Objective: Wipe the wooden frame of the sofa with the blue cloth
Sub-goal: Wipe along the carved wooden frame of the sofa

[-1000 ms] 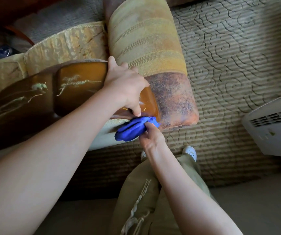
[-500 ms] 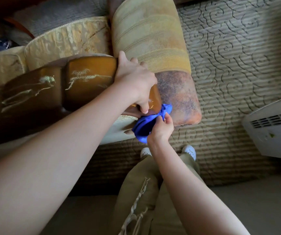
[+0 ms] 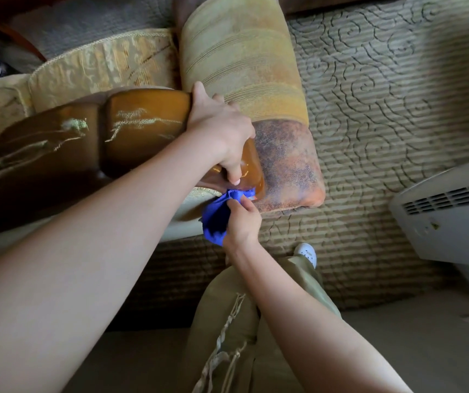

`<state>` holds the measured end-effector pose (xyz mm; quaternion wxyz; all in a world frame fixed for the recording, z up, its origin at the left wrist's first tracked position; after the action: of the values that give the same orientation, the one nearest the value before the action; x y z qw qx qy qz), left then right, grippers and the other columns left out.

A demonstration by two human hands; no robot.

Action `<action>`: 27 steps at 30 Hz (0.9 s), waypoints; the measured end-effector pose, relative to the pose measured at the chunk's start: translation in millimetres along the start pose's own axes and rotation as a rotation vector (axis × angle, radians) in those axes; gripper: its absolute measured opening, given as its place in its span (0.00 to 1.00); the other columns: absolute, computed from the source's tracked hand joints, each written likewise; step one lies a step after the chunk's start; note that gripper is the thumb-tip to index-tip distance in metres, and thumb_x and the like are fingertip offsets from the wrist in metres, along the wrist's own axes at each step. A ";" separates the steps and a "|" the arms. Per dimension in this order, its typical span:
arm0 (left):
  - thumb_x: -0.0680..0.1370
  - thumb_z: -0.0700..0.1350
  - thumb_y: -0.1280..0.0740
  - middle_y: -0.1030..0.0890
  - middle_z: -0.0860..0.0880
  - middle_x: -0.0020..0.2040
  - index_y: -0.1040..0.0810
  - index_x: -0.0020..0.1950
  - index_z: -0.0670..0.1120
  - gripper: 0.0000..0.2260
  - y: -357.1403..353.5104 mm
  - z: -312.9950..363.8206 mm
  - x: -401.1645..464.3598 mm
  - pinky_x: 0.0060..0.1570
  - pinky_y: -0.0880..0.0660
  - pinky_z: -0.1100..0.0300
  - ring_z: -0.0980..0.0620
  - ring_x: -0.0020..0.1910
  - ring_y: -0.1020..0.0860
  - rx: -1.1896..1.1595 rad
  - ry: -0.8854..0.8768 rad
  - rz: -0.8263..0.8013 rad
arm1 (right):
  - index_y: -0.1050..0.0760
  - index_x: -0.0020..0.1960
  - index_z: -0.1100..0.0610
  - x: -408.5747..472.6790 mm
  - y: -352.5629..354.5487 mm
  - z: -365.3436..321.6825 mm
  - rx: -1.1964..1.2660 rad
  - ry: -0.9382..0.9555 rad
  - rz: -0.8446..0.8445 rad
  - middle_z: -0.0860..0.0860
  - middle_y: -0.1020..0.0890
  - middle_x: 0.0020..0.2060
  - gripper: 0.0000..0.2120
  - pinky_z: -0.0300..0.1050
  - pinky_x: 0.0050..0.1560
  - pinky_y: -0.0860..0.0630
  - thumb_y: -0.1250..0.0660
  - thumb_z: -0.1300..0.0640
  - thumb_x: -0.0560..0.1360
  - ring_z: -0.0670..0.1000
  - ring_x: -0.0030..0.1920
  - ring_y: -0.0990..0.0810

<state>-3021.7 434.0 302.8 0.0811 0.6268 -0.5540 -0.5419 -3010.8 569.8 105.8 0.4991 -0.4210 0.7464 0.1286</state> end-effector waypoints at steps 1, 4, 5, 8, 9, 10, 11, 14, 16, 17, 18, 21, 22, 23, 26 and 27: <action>0.59 0.68 0.27 0.28 0.48 0.62 0.31 0.67 0.63 0.37 -0.8 -0.6 0.1 0.63 0.42 0.45 0.44 0.63 0.32 0.000 -0.002 0.003 | 0.24 0.60 0.61 0.6 3.2 0.9 0.017 0.006 -0.044 0.57 0.20 0.56 0.18 0.50 0.62 0.27 0.33 0.60 0.72 0.56 0.55 0.21; 0.60 0.68 0.27 0.28 0.48 0.62 0.30 0.66 0.62 0.36 -1.3 -0.3 1.3 0.63 0.42 0.44 0.44 0.62 0.32 -0.007 -0.014 0.006 | 0.25 0.49 0.58 18.7 26.5 -12.5 0.232 0.029 -0.063 0.53 0.22 0.42 0.04 0.37 0.44 0.29 0.39 0.63 0.78 0.47 0.40 0.24; 0.60 0.68 0.27 0.28 0.48 0.62 0.30 0.66 0.62 0.36 -1.6 0.4 1.9 0.63 0.42 0.44 0.43 0.62 0.32 -0.010 -0.014 0.007 | 0.26 0.48 0.55 33.3 34.5 -19.8 0.303 0.008 -0.041 0.52 0.23 0.42 0.06 0.36 0.43 0.31 0.41 0.62 0.80 0.45 0.40 0.26; 0.59 0.67 0.26 0.28 0.48 0.60 0.28 0.64 0.62 0.35 -1.6 -0.2 4.7 0.62 0.42 0.44 0.44 0.61 0.32 0.002 -0.005 0.013 | 0.24 0.55 0.56 66.8 30.4 -48.2 0.371 -0.074 -0.021 0.56 0.20 0.54 0.11 0.46 0.54 0.25 0.43 0.52 0.81 0.52 0.49 0.21; 0.59 0.67 0.26 0.28 0.48 0.59 0.28 0.64 0.62 0.35 -1.6 -0.5 5.3 0.61 0.42 0.44 0.44 0.60 0.32 0.003 -0.004 0.013 | 0.24 0.55 0.56 69.5 21.0 -55.8 0.340 -0.101 -0.038 0.56 0.18 0.52 0.13 0.49 0.50 0.23 0.43 0.50 0.81 0.53 0.48 0.20; 0.59 0.67 0.26 0.28 0.48 0.59 0.28 0.64 0.61 0.34 -1.9 -0.5 5.5 0.61 0.42 0.45 0.44 0.60 0.32 0.001 -0.004 0.013 | 0.23 0.56 0.56 67.6 14.2 -61.4 0.291 -0.111 -0.042 0.56 0.18 0.50 0.14 0.48 0.42 0.22 0.43 0.49 0.81 0.53 0.44 0.20; 0.59 0.67 0.26 0.28 0.49 0.59 0.27 0.64 0.62 0.34 -1.9 -0.3 5.6 0.61 0.41 0.45 0.44 0.60 0.32 -0.001 -0.004 0.017 | 0.23 0.58 0.57 63.4 8.5 -64.6 0.253 -0.122 -0.058 0.57 0.18 0.51 0.15 0.45 0.34 0.22 0.43 0.50 0.81 0.53 0.42 0.19; 0.59 0.67 0.26 0.29 0.49 0.59 0.28 0.64 0.62 0.35 -0.5 -0.3 6.2 0.60 0.41 0.45 0.44 0.61 0.32 0.013 0.004 0.027 | 0.26 0.65 0.57 37.8 -1.2 -66.0 0.316 -0.178 -0.214 0.59 0.20 0.56 0.19 0.49 0.30 0.21 0.46 0.49 0.81 0.58 0.44 0.17; 0.59 0.67 0.26 0.29 0.49 0.60 0.28 0.65 0.62 0.35 -1.0 0.0 5.0 0.60 0.41 0.45 0.44 0.61 0.32 0.008 0.002 0.018 | 0.28 0.66 0.56 15.9 -7.5 -69.2 0.348 -0.162 -0.376 0.61 0.22 0.60 0.19 0.59 0.32 0.21 0.49 0.49 0.82 0.62 0.48 0.17; 0.59 0.67 0.26 0.29 0.49 0.60 0.28 0.65 0.62 0.35 -0.4 0.7 3.9 0.60 0.41 0.45 0.44 0.61 0.32 0.004 0.000 0.020 | 0.29 0.66 0.57 4.0 -10.8 -75.1 0.347 -0.112 -0.441 0.61 0.23 0.62 0.19 0.62 0.34 0.22 0.49 0.50 0.82 0.63 0.50 0.18; 0.59 0.67 0.26 0.28 0.49 0.60 0.28 0.64 0.62 0.35 1.0 0.9 3.4 0.60 0.41 0.46 0.44 0.61 0.32 0.005 -0.001 0.027 | 0.29 0.66 0.57 -8.0 -13.4 -80.0 0.354 -0.049 -0.488 0.61 0.24 0.63 0.18 0.62 0.35 0.21 0.49 0.53 0.82 0.62 0.52 0.19; 0.59 0.67 0.26 0.28 0.49 0.61 0.29 0.65 0.62 0.35 2.6 1.1 1.3 0.61 0.41 0.46 0.44 0.62 0.32 0.020 -0.014 0.039 | 0.33 0.71 0.58 -26.1 -9.6 -76.0 0.390 0.106 -0.387 0.58 0.28 0.67 0.20 0.47 0.50 0.21 0.49 0.64 0.81 0.55 0.63 0.24; 0.60 0.67 0.26 0.28 0.49 0.61 0.29 0.66 0.62 0.36 2.3 1.3 0.4 0.61 0.41 0.46 0.44 0.62 0.32 0.020 -0.021 0.037 | 0.35 0.72 0.59 -27.5 -8.0 -71.4 0.416 0.102 -0.340 0.58 0.29 0.68 0.21 0.44 0.57 0.24 0.50 0.66 0.80 0.55 0.66 0.27; 0.60 0.68 0.26 0.28 0.49 0.62 0.30 0.66 0.62 0.36 1.5 1.4 -0.3 0.61 0.41 0.46 0.44 0.63 0.32 0.019 -0.028 0.031 | 0.35 0.72 0.60 -27.0 -7.4 -67.6 0.442 0.090 -0.305 0.58 0.29 0.68 0.21 0.44 0.63 0.28 0.50 0.67 0.80 0.55 0.68 0.29; 0.62 0.68 0.28 0.28 0.48 0.64 0.30 0.67 0.60 0.36 3.8 0.8 -4.4 0.62 0.41 0.45 0.44 0.66 0.35 -0.039 -0.058 0.039 | 0.28 0.60 0.59 -29.9 -5.4 -60.7 0.530 -0.020 -0.199 0.53 0.23 0.59 0.14 0.42 0.68 0.35 0.49 0.64 0.81 0.51 0.59 0.25; 0.65 0.67 0.29 0.29 0.47 0.66 0.31 0.68 0.59 0.34 8.3 -1.5 -6.5 0.63 0.42 0.44 0.44 0.67 0.36 -0.133 -0.072 0.071 | 0.26 0.53 0.57 -32.1 -5.5 -57.7 0.570 -0.086 -0.148 0.52 0.22 0.53 0.10 0.40 0.64 0.32 0.46 0.62 0.80 0.49 0.52 0.24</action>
<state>-3024.2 435.3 313.1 0.1218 0.5802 -0.5411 -0.5964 -3038.6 547.1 161.5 0.6364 -0.3113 0.6978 -0.1051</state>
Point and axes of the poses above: each hand's wrist, its own x-axis towards the middle knuckle, its own y-axis out of the back of the hand, z = x × y, the point moved 9 cm from there along x, towards the middle knuckle
